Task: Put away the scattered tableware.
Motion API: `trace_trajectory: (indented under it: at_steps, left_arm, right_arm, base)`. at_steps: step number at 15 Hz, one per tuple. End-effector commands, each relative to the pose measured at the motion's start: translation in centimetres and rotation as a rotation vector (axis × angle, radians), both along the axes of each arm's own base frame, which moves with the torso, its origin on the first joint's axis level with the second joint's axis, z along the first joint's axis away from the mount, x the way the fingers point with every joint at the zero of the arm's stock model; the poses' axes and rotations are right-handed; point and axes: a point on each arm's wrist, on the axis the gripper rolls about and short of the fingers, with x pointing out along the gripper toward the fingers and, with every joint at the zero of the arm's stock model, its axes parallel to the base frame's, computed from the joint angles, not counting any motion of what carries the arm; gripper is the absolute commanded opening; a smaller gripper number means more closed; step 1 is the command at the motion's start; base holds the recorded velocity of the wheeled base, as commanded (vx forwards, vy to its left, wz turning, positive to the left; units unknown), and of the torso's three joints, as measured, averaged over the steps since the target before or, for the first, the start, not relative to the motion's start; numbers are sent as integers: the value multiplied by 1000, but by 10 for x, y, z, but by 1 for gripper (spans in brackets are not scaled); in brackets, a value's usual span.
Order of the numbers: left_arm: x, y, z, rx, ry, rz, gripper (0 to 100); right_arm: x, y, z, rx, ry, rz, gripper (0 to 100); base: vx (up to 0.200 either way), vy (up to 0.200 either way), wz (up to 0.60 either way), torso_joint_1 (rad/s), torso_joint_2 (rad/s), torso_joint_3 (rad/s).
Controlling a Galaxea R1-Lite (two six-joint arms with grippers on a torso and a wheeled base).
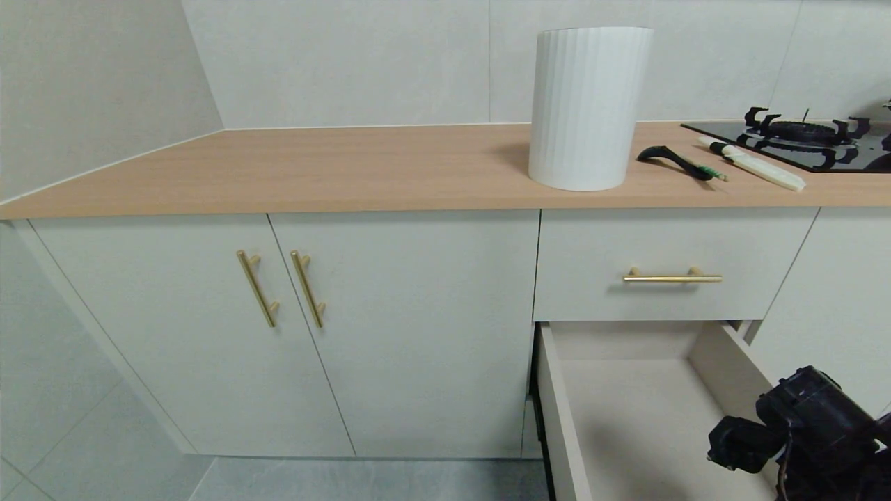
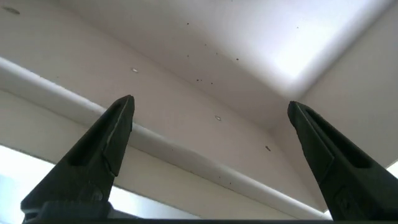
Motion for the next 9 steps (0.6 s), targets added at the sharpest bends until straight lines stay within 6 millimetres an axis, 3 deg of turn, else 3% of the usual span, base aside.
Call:
trace_trajectory:
  at_steps: [1, 4, 9]
  left_arm:
    - [0, 0, 0, 0, 2, 0, 100]
    - [0, 0, 0, 0, 2, 0, 100]
    - [0, 0, 0, 0, 0, 0, 100]
  right_arm:
    - [11, 3, 10, 30, -55, -24, 100]
    - [36, 3, 42, 171, -182, -265, 100]
    - [39, -7, 72, 262, -335, -351, 100]
  base:
    - [0, 0, 0, 0, 0, 0]
    - [0, 0, 0, 0, 0, 0]
    - [0, 0, 0, 0, 0, 0]
